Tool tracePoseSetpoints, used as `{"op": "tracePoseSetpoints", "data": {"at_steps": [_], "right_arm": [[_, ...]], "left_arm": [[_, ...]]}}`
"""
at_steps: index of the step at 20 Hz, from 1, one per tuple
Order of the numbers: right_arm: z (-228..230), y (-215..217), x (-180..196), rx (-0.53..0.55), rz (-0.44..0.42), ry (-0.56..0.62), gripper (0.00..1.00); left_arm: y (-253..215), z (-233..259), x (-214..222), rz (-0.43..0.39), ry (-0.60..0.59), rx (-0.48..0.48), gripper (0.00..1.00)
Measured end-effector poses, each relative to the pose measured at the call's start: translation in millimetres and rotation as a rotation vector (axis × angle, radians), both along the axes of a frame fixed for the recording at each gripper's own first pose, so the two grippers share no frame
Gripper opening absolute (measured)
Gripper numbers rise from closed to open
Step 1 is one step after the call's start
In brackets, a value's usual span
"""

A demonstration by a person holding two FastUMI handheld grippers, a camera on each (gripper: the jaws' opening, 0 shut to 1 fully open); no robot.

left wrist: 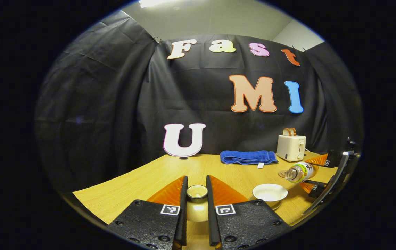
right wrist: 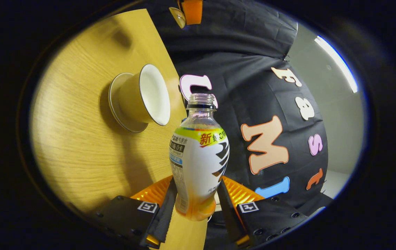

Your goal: Open the teacup lid with one hand, grasp the water bottle and pour water into the teacup with the other hand; after pouring, place the water bottle on the coaster and then close the teacup lid.

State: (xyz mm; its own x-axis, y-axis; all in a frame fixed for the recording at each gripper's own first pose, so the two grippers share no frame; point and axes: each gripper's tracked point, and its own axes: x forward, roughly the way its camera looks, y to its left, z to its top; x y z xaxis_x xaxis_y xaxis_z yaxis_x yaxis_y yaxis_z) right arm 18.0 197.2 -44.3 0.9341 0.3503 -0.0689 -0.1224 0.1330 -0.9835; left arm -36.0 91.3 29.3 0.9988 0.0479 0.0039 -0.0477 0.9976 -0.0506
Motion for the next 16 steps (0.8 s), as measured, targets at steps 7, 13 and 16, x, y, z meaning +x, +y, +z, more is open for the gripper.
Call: {"op": "tracePoseSetpoints", "data": {"at_steps": [7,13,16], "right_arm": [[-1.4,-0.9,3.0,-0.135,0.021,-0.049,0.70],[0.6,0.6,5.1,-0.249,0.049,-0.096,0.69],[2.4,0.0,4.9,-0.293,0.059,-0.102,0.70]], "left_arm": [[-0.2,0.2,0.3,-0.002,-0.003,0.001,0.22],[-0.4,0.1,0.2,-0.002,-0.004,0.000,0.22],[-0.2,0.7,-0.7,-0.002,-0.004,-0.002,0.23]]}}
